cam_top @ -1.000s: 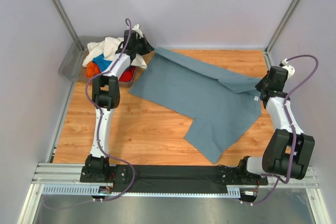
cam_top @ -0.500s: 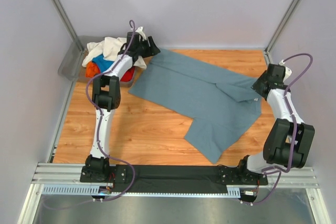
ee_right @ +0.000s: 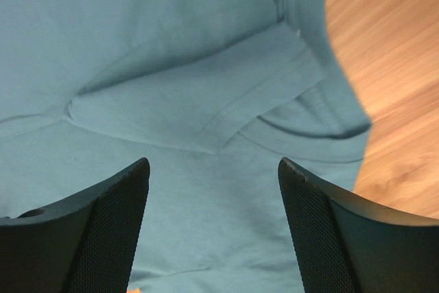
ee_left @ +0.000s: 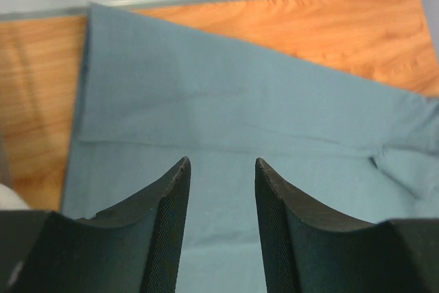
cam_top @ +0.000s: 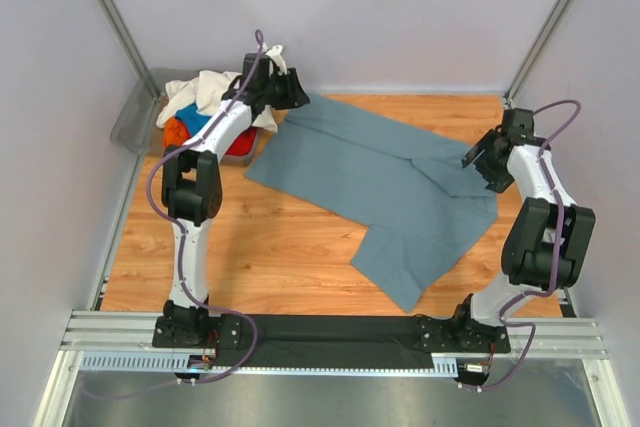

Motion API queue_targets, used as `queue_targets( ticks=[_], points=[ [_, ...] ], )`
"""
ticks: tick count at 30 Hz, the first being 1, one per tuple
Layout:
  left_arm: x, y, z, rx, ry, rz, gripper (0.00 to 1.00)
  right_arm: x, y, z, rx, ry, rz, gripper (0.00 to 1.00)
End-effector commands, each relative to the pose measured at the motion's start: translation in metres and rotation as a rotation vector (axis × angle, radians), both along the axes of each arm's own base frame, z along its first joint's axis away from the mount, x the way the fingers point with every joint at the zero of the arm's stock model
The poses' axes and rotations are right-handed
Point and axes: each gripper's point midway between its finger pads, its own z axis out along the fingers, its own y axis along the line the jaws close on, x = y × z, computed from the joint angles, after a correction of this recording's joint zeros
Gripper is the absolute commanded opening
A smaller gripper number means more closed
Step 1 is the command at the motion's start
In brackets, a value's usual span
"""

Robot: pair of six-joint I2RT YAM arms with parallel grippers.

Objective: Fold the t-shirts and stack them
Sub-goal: Fold the tshirt

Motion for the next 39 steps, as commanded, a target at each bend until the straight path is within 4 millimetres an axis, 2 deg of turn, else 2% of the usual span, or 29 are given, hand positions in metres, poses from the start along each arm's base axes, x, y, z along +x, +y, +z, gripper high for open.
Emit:
queue_targets(
  ticks=[1, 2, 3, 4, 6, 7, 8, 12, 15, 17, 21, 23, 24, 25, 26, 27, 28, 29, 30, 32, 33, 34, 35, 36, 37, 39],
  points=[
    [-0.051, -0.040, -0.003, 0.122, 0.027, -0.123, 0.50, -0.003, 0.021, -0.012, 0.120, 0.058, -0.058, 0.77],
    [-0.064, -0.050, 0.000, 0.158, 0.011, -0.141, 0.51, -0.002, 0.020, -0.017, 0.124, 0.075, -0.072, 0.77],
    [-0.068, -0.040, -0.018, 0.227, 0.045, -0.085, 0.51, 0.000, 0.020, -0.019, 0.125, 0.081, -0.076, 0.77],
    [-0.082, -0.035, -0.032, 0.277, 0.118, -0.072, 0.50, 0.001, 0.014, -0.025, 0.097, 0.098, -0.095, 0.77],
    [-0.101, -0.037, -0.058, 0.307, 0.231, -0.067, 0.45, 0.005, 0.013, -0.029, 0.092, 0.108, -0.100, 0.77],
    [-0.115, -0.035, -0.071, 0.323, 0.298, -0.075, 0.38, 0.005, 0.011, -0.037, 0.086, 0.132, -0.106, 0.77],
    [-0.123, -0.034, -0.085, 0.337, 0.348, -0.073, 0.36, 0.007, 0.009, -0.039, 0.081, 0.139, -0.112, 0.78],
    [-0.158, -0.022, -0.122, 0.378, 0.526, -0.025, 0.36, 0.006, 0.006, -0.058, 0.083, 0.187, -0.144, 0.78],
    [-0.179, -0.017, -0.140, 0.370, 0.610, -0.011, 0.38, 0.007, 0.006, -0.071, 0.087, 0.199, -0.159, 0.78],
    [-0.189, -0.020, -0.144, 0.350, 0.651, 0.000, 0.38, 0.009, 0.004, -0.080, 0.085, 0.215, -0.161, 0.78],
    [-0.224, -0.019, -0.161, 0.352, 0.739, -0.012, 0.39, 0.011, -0.007, -0.092, 0.021, 0.267, -0.125, 0.79],
    [-0.236, -0.025, -0.160, 0.331, 0.762, -0.019, 0.39, 0.016, -0.013, -0.093, -0.013, 0.291, -0.099, 0.80],
    [-0.251, -0.026, -0.166, 0.326, 0.797, -0.031, 0.39, 0.015, -0.018, -0.093, -0.044, 0.310, -0.071, 0.80],
    [-0.257, -0.030, -0.166, 0.318, 0.803, -0.036, 0.39, 0.016, -0.021, -0.097, -0.061, 0.329, -0.057, 0.80],
    [-0.269, -0.040, -0.161, 0.310, 0.802, -0.054, 0.39, 0.024, -0.024, -0.092, -0.078, 0.314, -0.037, 0.80],
    [-0.281, -0.042, -0.165, 0.321, 0.819, -0.062, 0.39, 0.027, -0.030, -0.091, -0.103, 0.318, -0.027, 0.80],
    [-0.289, -0.048, -0.164, 0.319, 0.817, -0.074, 0.40, 0.026, -0.032, -0.097, -0.124, 0.346, 0.016, 0.80],
    [-0.300, -0.052, -0.162, 0.312, 0.832, -0.075, 0.40, 0.038, -0.036, -0.090, -0.143, 0.326, 0.036, 0.81],
    [-0.315, -0.063, -0.161, 0.314, 0.840, -0.108, 0.40, 0.041, -0.038, -0.091, -0.150, 0.333, 0.056, 0.81],
    [-0.328, -0.072, -0.151, 0.301, 0.833, -0.128, 0.40, 0.042, -0.038, -0.094, -0.160, 0.372, 0.129, 0.82],
    [-0.340, -0.072, -0.151, 0.320, 0.834, -0.132, 0.40, 0.042, -0.041, -0.089, -0.171, 0.381, 0.139, 0.82],
    [-0.341, -0.070, -0.146, 0.320, 0.817, -0.131, 0.41, 0.041, -0.043, -0.083, -0.181, 0.378, 0.139, 0.83],
    [-0.340, -0.069, -0.129, 0.302, 0.772, -0.129, 0.41, 0.039, -0.044, -0.077, -0.189, 0.372, 0.137, 0.84],
    [-0.341, -0.059, -0.127, 0.333, 0.753, -0.115, 0.44, 0.035, -0.042, -0.074, -0.186, 0.363, 0.137, 0.84],
    [-0.338, -0.054, -0.118, 0.343, 0.724, -0.112, 0.46, 0.036, -0.043, -0.055, -0.194, 0.314, 0.123, 0.84],
    [-0.329, -0.049, -0.088, 0.341, 0.638, -0.114, 0.52, 0.038, -0.038, -0.040, -0.180, 0.261, 0.115, 0.86]
  ],
)
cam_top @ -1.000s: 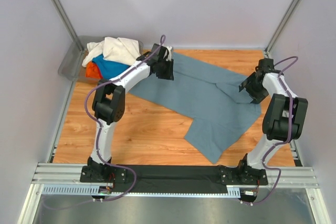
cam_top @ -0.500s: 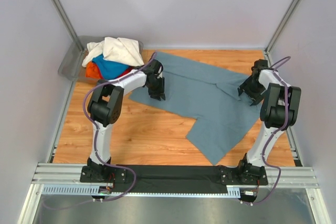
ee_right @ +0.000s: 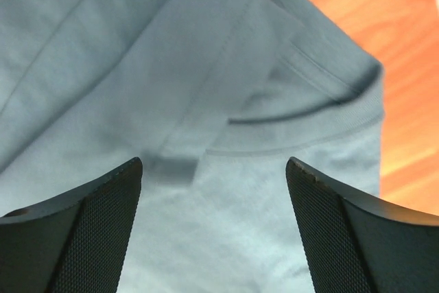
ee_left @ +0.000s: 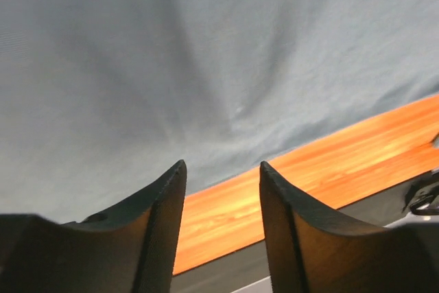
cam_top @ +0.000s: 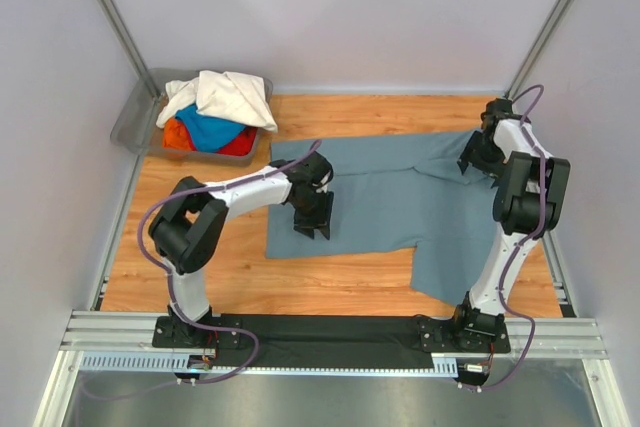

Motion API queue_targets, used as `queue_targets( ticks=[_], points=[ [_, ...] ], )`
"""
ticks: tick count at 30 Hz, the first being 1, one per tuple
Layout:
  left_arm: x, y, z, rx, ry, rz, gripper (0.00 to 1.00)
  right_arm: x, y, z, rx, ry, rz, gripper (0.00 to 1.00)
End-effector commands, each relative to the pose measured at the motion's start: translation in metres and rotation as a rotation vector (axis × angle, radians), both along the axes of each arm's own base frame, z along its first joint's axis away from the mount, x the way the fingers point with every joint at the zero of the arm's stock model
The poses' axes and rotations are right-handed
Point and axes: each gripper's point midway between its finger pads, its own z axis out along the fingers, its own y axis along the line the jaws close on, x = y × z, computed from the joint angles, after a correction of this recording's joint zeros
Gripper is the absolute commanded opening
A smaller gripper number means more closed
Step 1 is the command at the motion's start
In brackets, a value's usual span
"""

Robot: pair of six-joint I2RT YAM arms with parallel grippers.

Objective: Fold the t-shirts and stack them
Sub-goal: Fold the tshirt

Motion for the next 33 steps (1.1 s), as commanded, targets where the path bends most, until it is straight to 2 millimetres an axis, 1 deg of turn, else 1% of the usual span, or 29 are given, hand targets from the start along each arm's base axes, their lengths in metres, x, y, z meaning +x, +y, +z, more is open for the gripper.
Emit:
queue_targets(
  ticks=[1, 2, 3, 4, 5, 6, 7, 8, 9, 10, 11, 12, 13, 14, 15, 16, 17, 18, 19, 20, 22, 24, 25, 26, 27, 29, 30, 31, 33],
  points=[
    [0.031, 0.020, 0.057, -0.005, -0.176, 0.023, 0.55, 0.002, -0.005, 0.061, -0.048, -0.127, 0.020, 0.87],
    [0.037, 0.023, 0.069, -0.006, -0.214, 0.023, 0.57, 0.003, -0.006, 0.069, -0.049, -0.146, 0.011, 0.91],
    [0.055, 0.030, 0.084, -0.009, -0.266, 0.034, 0.59, 0.009, -0.006, 0.082, -0.033, -0.184, 0.008, 0.91],
    [0.064, 0.033, 0.090, -0.016, -0.287, 0.040, 0.59, 0.012, -0.004, 0.087, -0.022, -0.199, 0.008, 0.91],
    [0.079, 0.036, 0.101, -0.028, -0.318, 0.059, 0.59, 0.014, -0.005, 0.091, -0.013, -0.208, -0.002, 0.92],
    [0.090, 0.038, 0.105, -0.042, -0.335, 0.070, 0.59, 0.017, 0.000, 0.094, 0.024, -0.223, -0.008, 0.92],
    [0.100, 0.040, 0.108, -0.058, -0.355, 0.069, 0.57, 0.020, 0.002, 0.098, 0.036, -0.237, -0.012, 0.92],
    [0.116, 0.051, 0.103, -0.050, -0.360, 0.072, 0.56, 0.025, 0.003, 0.102, 0.045, -0.254, -0.012, 0.91],
    [0.128, 0.049, 0.113, -0.073, -0.378, 0.061, 0.55, 0.028, 0.007, 0.104, 0.066, -0.270, -0.007, 0.91],
    [0.136, 0.050, 0.114, -0.081, -0.380, 0.054, 0.54, 0.030, 0.009, 0.103, 0.077, -0.278, -0.019, 0.91],
    [0.146, 0.047, 0.111, -0.081, -0.377, 0.040, 0.53, 0.028, 0.009, 0.099, 0.093, -0.274, -0.031, 0.91],
    [0.152, 0.053, 0.105, -0.044, -0.382, 0.037, 0.52, 0.031, 0.013, 0.098, 0.129, -0.293, -0.029, 0.90],
    [0.156, 0.055, 0.094, -0.020, -0.369, 0.037, 0.51, 0.033, 0.018, 0.096, 0.181, -0.309, -0.056, 0.88],
    [0.160, 0.056, 0.091, -0.011, -0.376, 0.038, 0.48, 0.033, 0.013, 0.094, 0.215, -0.329, -0.085, 0.82],
    [0.165, 0.059, 0.087, 0.009, -0.386, 0.044, 0.44, 0.032, 0.017, 0.085, 0.281, -0.346, -0.102, 0.78],
    [0.167, 0.061, 0.081, 0.018, -0.384, 0.048, 0.43, 0.032, 0.015, 0.085, 0.306, -0.363, -0.139, 0.74],
    [0.168, 0.063, 0.076, 0.025, -0.381, 0.055, 0.42, 0.030, 0.005, 0.082, 0.314, -0.371, -0.167, 0.64],
    [0.171, 0.064, 0.076, 0.018, -0.387, 0.061, 0.39, 0.029, 0.001, 0.080, 0.323, -0.378, -0.174, 0.56],
    [0.173, 0.069, 0.073, 0.024, -0.383, 0.071, 0.37, 0.028, -0.003, 0.075, 0.328, -0.365, -0.184, 0.49],
    [0.173, 0.072, 0.071, 0.032, -0.380, 0.072, 0.36, 0.026, -0.008, 0.073, 0.329, -0.358, -0.188, 0.39],
    [0.176, 0.080, 0.069, 0.055, -0.384, 0.074, 0.35, 0.023, -0.013, 0.067, 0.307, -0.320, -0.183, 0.38],
    [0.177, 0.085, 0.066, 0.066, -0.383, 0.074, 0.35, 0.021, -0.022, 0.062, 0.262, -0.300, -0.181, 0.41],
    [0.179, 0.087, 0.064, 0.071, -0.381, 0.074, 0.36, 0.022, -0.025, 0.062, 0.248, -0.300, -0.181, 0.44],
    [0.180, 0.091, 0.061, 0.081, -0.376, 0.083, 0.37, 0.021, -0.029, 0.060, 0.235, -0.295, -0.185, 0.48],
    [0.181, 0.093, 0.060, 0.085, -0.372, 0.085, 0.37, 0.022, -0.034, 0.056, 0.220, -0.287, -0.177, 0.50],
    [0.183, 0.097, 0.055, 0.090, -0.368, 0.086, 0.37, 0.028, -0.042, 0.058, 0.201, -0.294, -0.168, 0.55],
    [0.183, 0.098, 0.052, 0.096, -0.361, 0.084, 0.36, 0.028, -0.044, 0.050, 0.194, -0.270, -0.158, 0.56],
    [0.182, 0.100, 0.048, 0.104, -0.355, 0.082, 0.35, 0.032, -0.047, 0.053, 0.190, -0.278, -0.155, 0.56],
    [0.181, 0.106, 0.044, 0.128, -0.353, 0.082, 0.34, 0.032, -0.051, 0.044, 0.181, -0.258, -0.150, 0.56]
  ],
)
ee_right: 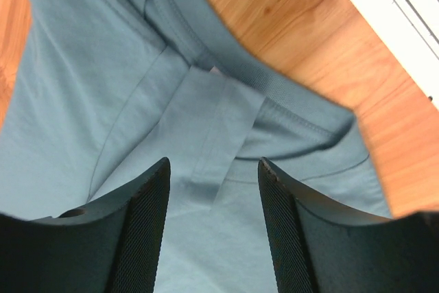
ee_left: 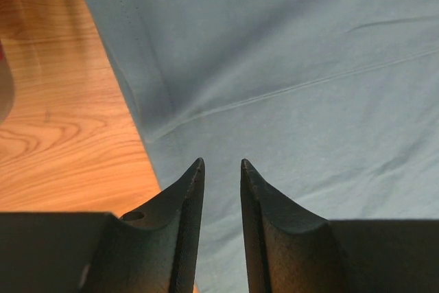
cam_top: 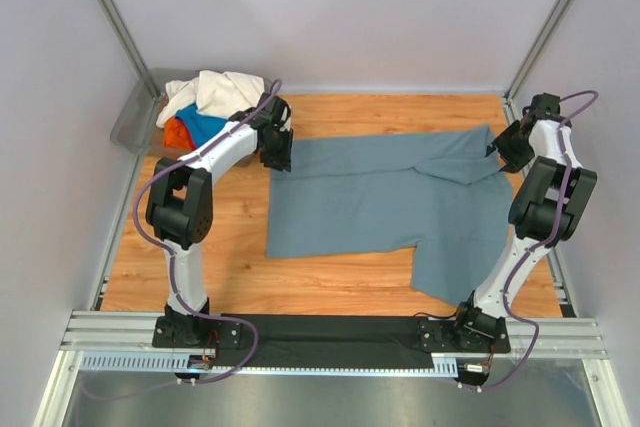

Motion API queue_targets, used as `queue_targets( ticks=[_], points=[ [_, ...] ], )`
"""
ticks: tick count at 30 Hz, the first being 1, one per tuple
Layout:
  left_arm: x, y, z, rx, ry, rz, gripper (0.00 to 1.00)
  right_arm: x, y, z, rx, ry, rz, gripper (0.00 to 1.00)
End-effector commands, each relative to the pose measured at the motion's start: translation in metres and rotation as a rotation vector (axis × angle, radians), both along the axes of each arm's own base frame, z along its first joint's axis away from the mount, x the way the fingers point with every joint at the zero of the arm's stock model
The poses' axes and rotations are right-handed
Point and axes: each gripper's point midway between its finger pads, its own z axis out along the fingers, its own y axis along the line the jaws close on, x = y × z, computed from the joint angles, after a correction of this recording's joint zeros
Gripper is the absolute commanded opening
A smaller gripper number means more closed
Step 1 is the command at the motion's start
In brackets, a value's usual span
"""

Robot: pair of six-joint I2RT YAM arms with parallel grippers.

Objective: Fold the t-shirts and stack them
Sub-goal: Fold the tshirt

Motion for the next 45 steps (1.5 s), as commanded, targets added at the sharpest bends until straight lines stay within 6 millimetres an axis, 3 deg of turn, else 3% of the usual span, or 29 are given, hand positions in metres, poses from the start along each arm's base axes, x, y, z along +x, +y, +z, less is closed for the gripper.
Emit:
queue_targets(
  ticks=[1, 10, 16, 25, 39, 45],
  points=[
    [0.003, 0.010, -0.006, 0.044, -0.012, -0.013, 0.35, 0.010, -0.017, -0.001, -0.066, 0.003, 0.025, 0.56],
    [0.002, 0.023, -0.022, 0.064, 0.006, 0.014, 0.40, 0.014, -0.020, -0.017, -0.046, 0.008, 0.039, 0.56],
    [0.010, 0.033, -0.035, 0.078, 0.037, 0.042, 0.43, 0.017, -0.022, -0.023, -0.050, 0.013, 0.050, 0.62],
    [0.021, 0.036, -0.036, 0.084, 0.030, 0.059, 0.47, 0.021, -0.022, -0.032, -0.028, 0.011, 0.066, 0.63],
    [0.025, 0.034, -0.042, 0.078, 0.052, 0.076, 0.28, 0.024, -0.031, -0.033, -0.035, 0.011, 0.065, 0.63],
    [0.027, 0.031, -0.040, 0.064, 0.050, 0.084, 0.19, 0.028, -0.030, -0.034, -0.003, -0.012, 0.067, 0.52]
  ],
)
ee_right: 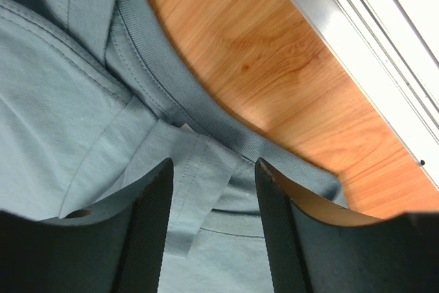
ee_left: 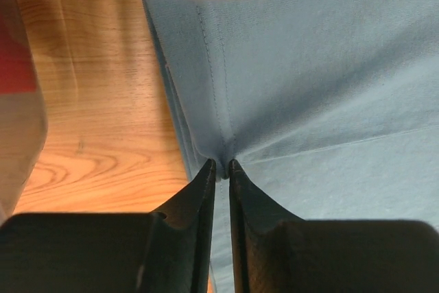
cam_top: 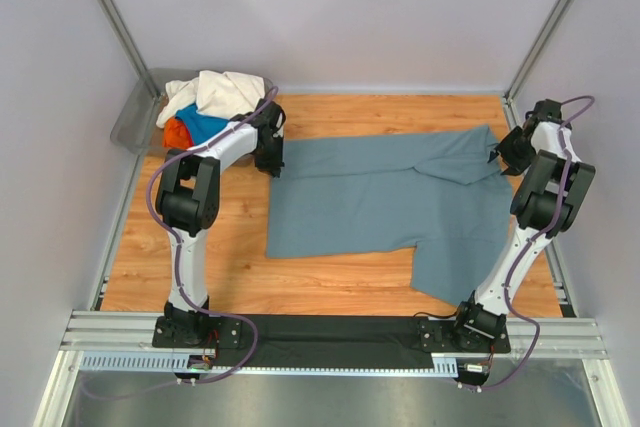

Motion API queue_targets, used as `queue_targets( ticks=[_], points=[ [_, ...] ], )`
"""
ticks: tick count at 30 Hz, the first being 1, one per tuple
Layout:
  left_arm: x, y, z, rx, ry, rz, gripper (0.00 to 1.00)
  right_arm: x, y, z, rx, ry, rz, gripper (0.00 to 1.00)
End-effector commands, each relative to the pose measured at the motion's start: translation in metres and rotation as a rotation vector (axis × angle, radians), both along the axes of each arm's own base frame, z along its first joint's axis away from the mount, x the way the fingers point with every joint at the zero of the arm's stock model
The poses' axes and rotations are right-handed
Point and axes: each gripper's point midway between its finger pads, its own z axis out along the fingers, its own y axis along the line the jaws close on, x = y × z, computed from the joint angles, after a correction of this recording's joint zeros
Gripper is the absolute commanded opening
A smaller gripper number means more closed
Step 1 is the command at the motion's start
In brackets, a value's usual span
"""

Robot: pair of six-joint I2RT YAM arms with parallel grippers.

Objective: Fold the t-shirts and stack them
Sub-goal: Fold the tshirt

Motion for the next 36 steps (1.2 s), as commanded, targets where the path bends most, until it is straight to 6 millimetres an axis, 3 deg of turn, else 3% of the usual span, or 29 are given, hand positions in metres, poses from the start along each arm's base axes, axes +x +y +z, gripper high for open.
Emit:
queue_targets(
  ticks=[1, 9, 12, 13, 14, 21, 28, 31, 36],
  points=[
    [0.011, -0.002, 0.013, -0.020, -0.031, 0.009, 0.18, 0.015, -0.004, 0.006, 0.006, -0.053, 0.018, 0.52],
    [0.014, -0.002, 0.016, -0.012, -0.028, 0.014, 0.15, 0.017, -0.002, -0.001, 0.028, -0.050, 0.014, 0.49],
    [0.013, 0.000, 0.019, -0.005, -0.030, 0.020, 0.26, 0.019, -0.001, 0.000, 0.034, -0.060, 0.007, 0.39],
    [0.012, 0.000, 0.021, -0.004, -0.030, 0.023, 0.31, 0.020, -0.001, 0.004, 0.034, -0.069, 0.004, 0.27],
    [0.011, 0.001, 0.022, -0.006, -0.028, 0.024, 0.34, 0.019, -0.002, 0.006, 0.030, -0.069, 0.001, 0.21],
    [-0.007, -0.008, 0.038, -0.046, -0.022, 0.020, 0.43, 0.012, -0.002, 0.037, 0.001, -0.101, -0.021, 0.01],
    [-0.026, -0.035, 0.054, -0.090, -0.029, -0.032, 0.48, -0.001, 0.001, 0.063, -0.002, -0.099, -0.062, 0.00],
    [-0.031, -0.045, 0.059, -0.107, -0.031, -0.056, 0.48, -0.008, 0.003, 0.066, 0.000, -0.081, -0.091, 0.00],
    [-0.037, -0.058, 0.068, -0.137, -0.041, -0.100, 0.48, -0.036, 0.006, 0.054, 0.010, 0.019, -0.166, 0.00]
  ],
)
